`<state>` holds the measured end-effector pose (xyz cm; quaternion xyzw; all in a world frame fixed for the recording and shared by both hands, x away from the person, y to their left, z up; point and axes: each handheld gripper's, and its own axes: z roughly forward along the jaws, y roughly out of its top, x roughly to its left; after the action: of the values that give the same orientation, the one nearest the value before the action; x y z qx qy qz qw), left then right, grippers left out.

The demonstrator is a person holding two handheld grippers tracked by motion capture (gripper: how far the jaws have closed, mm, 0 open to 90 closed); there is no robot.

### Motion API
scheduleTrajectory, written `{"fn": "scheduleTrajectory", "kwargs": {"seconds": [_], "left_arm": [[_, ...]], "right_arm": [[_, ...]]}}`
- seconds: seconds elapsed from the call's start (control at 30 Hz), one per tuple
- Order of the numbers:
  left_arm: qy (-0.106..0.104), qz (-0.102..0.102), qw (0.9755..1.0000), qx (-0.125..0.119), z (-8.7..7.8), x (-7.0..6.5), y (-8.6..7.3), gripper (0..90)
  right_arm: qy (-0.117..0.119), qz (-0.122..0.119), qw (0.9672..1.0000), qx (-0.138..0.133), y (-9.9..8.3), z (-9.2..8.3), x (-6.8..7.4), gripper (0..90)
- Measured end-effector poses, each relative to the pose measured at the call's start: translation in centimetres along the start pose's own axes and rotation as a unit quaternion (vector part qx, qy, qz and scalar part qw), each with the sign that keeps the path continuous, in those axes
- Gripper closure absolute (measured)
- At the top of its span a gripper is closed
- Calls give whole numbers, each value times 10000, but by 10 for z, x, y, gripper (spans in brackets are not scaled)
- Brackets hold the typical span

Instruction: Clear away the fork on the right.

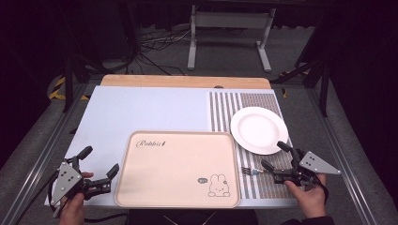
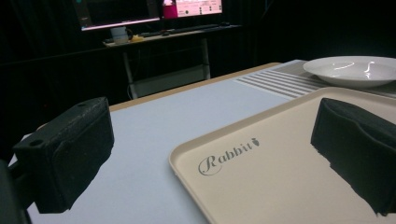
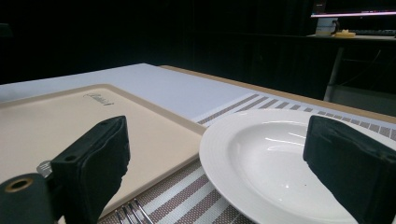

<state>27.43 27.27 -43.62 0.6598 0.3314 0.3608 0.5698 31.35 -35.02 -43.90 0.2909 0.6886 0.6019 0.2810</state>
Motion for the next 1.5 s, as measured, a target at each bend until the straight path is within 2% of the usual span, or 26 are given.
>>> {"fn": "scheduleTrajectory", "kwargs": {"seconds": [0.17, 0.3, 0.47, 0.6, 0.73, 0.8, 0.87, 0.97, 1.13, 1.23, 1.27, 1.3, 1.33, 1.37, 1.4, 1.43, 1.5], "left_arm": [[22, 21, 10000, 33, 1, -1, 0, 0], [17, 40, 10000, 34, 1, -1, 0, 0], [33, 30, 10000, 35, 0, 0, 0, 0], [35, 23, 10000, 28, 0, 0, 0, 0], [62, 40, 10000, 44, 1, 0, 0, 0], [66, 30, 10000, 58, 1, 0, 0, 0], [68, 34, 10000, 62, 1, -1, 0, 0], [63, 32, 10000, 63, 0, 0, 0, 0], [80, 28, 9999, 72, 1, 0, 0, 0], [85, 22, 9999, 77, 1, 0, 0, 0], [82, 20, 9999, 76, 1, 0, 0, 0], [82, 20, 9999, 76, 1, 0, 0, 0], [85, 23, 9999, 79, 1, 0, 0, 0], [87, 23, 9999, 81, 1, 0, 0, 0], [88, 20, 9999, 83, 1, 0, 0, 0], [92, 22, 9999, 88, 1, 0, 0, 0], [93, 24, 9999, 91, 1, 0, 0, 0]], "right_arm": [[66, 156, 9998, -69, 3, 1, -1, 80], [185, 347, 9992, 46, 9, 6, -2, 86], [322, 187, 9992, 163, 21, 17, -4, 81], [366, 191, 9989, 199, 27, 24, -8, 56], [467, 131, 9975, 506, 34, 28, -12, 22], [485, 117, 9969, 609, 41, 28, -12, 30], [525, 1, 9952, 831, 48, 27, -13, 53], [626, -223, 9892, 1306, 58, 27, -14, 80], [725, -663, 9757, 1960, 74, 30, -15, 91], [766, -806, 9697, 2177, 82, 32, -16, 106], [807, -847, 9663, 2293, 84, 33, -16, 115], [807, -847, 9663, 2293, 84, 33, -16, 115], [866, -928, 9614, 2440, 86, 34, -16, 122], [956, -1059, 9510, 2743, 89, 36, -15, 130], [956, -1059, 9510, 2743, 89, 36, -15, 130], [1083, -1208, 9424, 2926, 90, 38, -14, 146], [1226, -1372, 9307, 3161, 90, 40, -12, 149]]}}
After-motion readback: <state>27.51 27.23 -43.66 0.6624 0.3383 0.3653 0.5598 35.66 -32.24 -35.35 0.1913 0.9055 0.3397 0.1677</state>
